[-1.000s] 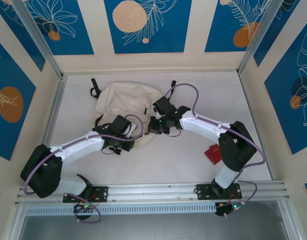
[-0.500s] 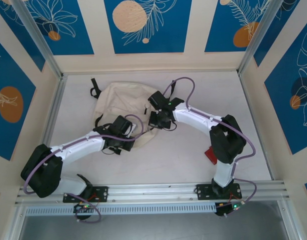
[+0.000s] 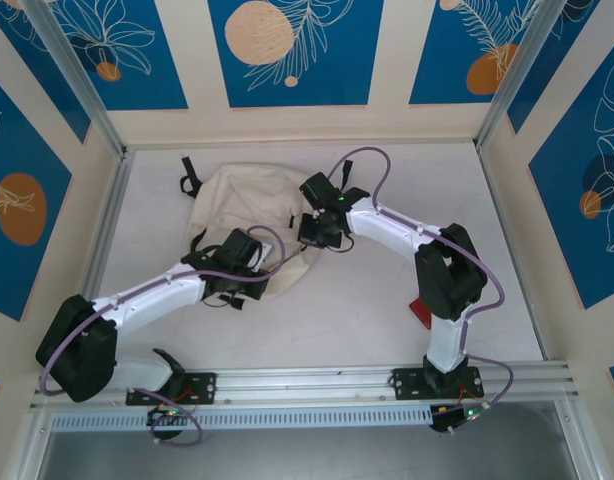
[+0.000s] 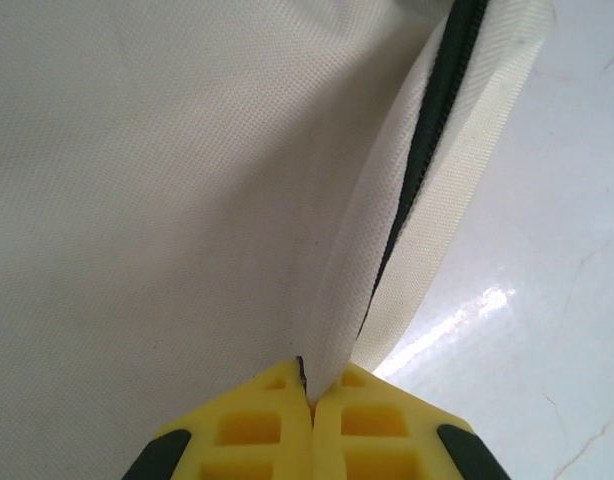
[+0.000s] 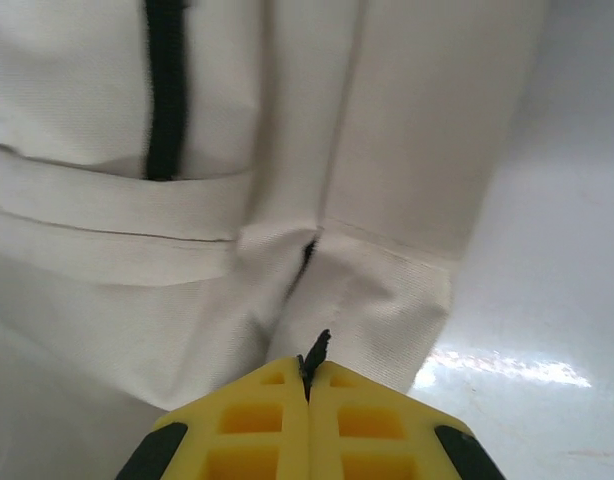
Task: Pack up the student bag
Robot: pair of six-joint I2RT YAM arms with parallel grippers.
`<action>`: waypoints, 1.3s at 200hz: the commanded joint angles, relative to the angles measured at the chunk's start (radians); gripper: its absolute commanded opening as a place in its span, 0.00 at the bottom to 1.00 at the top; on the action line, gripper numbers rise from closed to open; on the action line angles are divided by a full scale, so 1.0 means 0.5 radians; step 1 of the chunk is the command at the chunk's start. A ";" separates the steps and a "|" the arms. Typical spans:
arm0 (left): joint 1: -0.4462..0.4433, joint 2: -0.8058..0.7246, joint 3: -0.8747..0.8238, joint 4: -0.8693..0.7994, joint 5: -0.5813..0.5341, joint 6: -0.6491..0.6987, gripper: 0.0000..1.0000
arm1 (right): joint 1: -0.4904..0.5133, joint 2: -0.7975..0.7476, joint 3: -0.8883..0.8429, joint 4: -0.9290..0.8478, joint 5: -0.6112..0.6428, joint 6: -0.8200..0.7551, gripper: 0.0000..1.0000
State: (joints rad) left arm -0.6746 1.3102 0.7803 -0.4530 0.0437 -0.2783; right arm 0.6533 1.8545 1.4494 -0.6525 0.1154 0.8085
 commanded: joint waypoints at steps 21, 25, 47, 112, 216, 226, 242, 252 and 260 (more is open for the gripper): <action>0.002 -0.110 0.039 -0.226 0.150 0.046 0.10 | -0.081 -0.341 -0.165 0.373 -0.516 -0.180 0.00; 0.002 -0.111 0.046 -0.213 0.154 0.041 0.16 | -0.076 -0.363 -0.190 0.392 -0.555 -0.169 0.00; 0.005 -0.119 0.095 -0.121 0.188 0.013 0.45 | -0.070 -0.448 -0.317 0.476 -0.711 -0.086 0.00; 0.004 0.098 0.217 0.136 0.274 0.133 0.62 | -0.073 -0.475 -0.489 0.583 -0.856 0.019 0.00; 0.002 0.211 0.135 0.176 0.174 0.160 0.09 | -0.232 -0.266 -0.478 0.441 -0.426 0.036 0.00; 0.003 0.211 0.114 0.146 0.176 0.156 0.05 | -0.252 -0.223 -0.454 0.450 -0.400 0.036 0.00; -0.001 0.197 0.083 0.108 0.188 0.151 0.01 | -0.269 -0.153 -0.410 0.465 -0.347 0.044 0.00; -0.001 0.180 0.064 0.090 0.205 0.148 0.00 | -0.280 -0.102 -0.366 0.453 -0.330 0.049 0.00; -0.006 0.165 0.051 0.081 0.217 0.147 0.00 | -0.283 -0.064 -0.332 0.440 -0.303 0.049 0.00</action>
State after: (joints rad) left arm -0.6739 1.4345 0.8444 -0.3202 0.1261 -0.2024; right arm 0.5491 1.7794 1.2190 -0.4091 -0.1638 0.8223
